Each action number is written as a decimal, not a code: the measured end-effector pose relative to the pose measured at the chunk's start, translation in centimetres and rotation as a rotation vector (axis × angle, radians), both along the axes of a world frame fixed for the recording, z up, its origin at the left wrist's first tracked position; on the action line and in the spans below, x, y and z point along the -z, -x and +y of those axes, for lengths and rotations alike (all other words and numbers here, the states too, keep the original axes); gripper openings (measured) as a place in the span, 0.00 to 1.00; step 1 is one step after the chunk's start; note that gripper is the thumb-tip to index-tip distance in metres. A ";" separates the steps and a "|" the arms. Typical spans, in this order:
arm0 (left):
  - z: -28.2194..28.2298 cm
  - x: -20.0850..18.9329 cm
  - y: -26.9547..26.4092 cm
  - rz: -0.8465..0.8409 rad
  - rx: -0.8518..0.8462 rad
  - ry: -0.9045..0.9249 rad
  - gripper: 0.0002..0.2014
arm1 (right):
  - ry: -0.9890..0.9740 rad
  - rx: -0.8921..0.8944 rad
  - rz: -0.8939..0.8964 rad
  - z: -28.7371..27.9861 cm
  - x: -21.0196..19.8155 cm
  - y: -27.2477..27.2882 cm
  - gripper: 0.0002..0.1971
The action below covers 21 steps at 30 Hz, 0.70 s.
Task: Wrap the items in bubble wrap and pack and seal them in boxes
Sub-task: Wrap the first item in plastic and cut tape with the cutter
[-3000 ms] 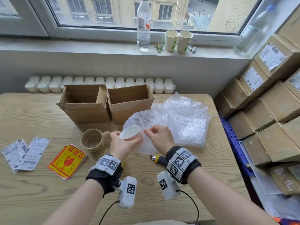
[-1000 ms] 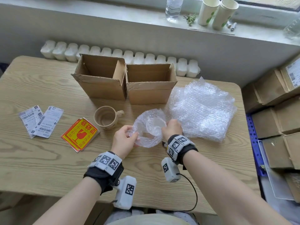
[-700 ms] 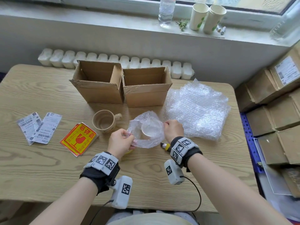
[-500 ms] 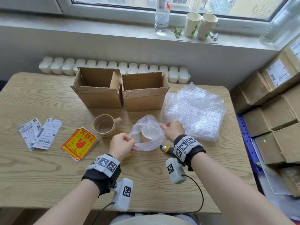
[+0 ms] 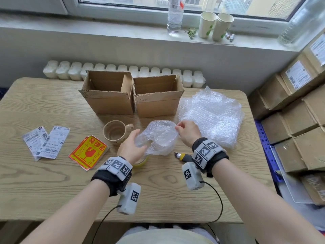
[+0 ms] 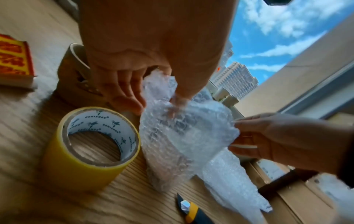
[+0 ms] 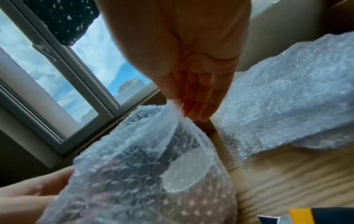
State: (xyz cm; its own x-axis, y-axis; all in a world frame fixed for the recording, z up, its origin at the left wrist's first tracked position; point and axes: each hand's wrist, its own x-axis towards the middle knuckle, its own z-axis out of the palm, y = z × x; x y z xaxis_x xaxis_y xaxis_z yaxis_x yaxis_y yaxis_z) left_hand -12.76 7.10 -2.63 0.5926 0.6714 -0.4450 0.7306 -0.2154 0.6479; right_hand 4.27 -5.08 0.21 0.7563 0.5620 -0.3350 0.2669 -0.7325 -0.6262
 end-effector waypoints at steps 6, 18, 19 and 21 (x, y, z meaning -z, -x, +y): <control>1.0 -0.9 -1.6 0.052 0.137 -0.283 0.10 | -0.125 -0.009 -0.023 -1.9 -0.6 1.2 0.09; 2.6 -1.6 1.9 -0.207 0.293 -0.194 0.27 | -0.010 -0.434 -0.082 -4.5 1.4 6.0 0.41; 2.8 -1.4 2.3 -0.192 0.318 -0.187 0.25 | -0.066 -0.383 -0.094 -4.6 1.7 6.2 0.39; 3.4 -1.0 2.8 -0.182 0.330 -0.173 0.23 | -0.124 -0.297 -0.084 -4.8 2.2 6.4 0.40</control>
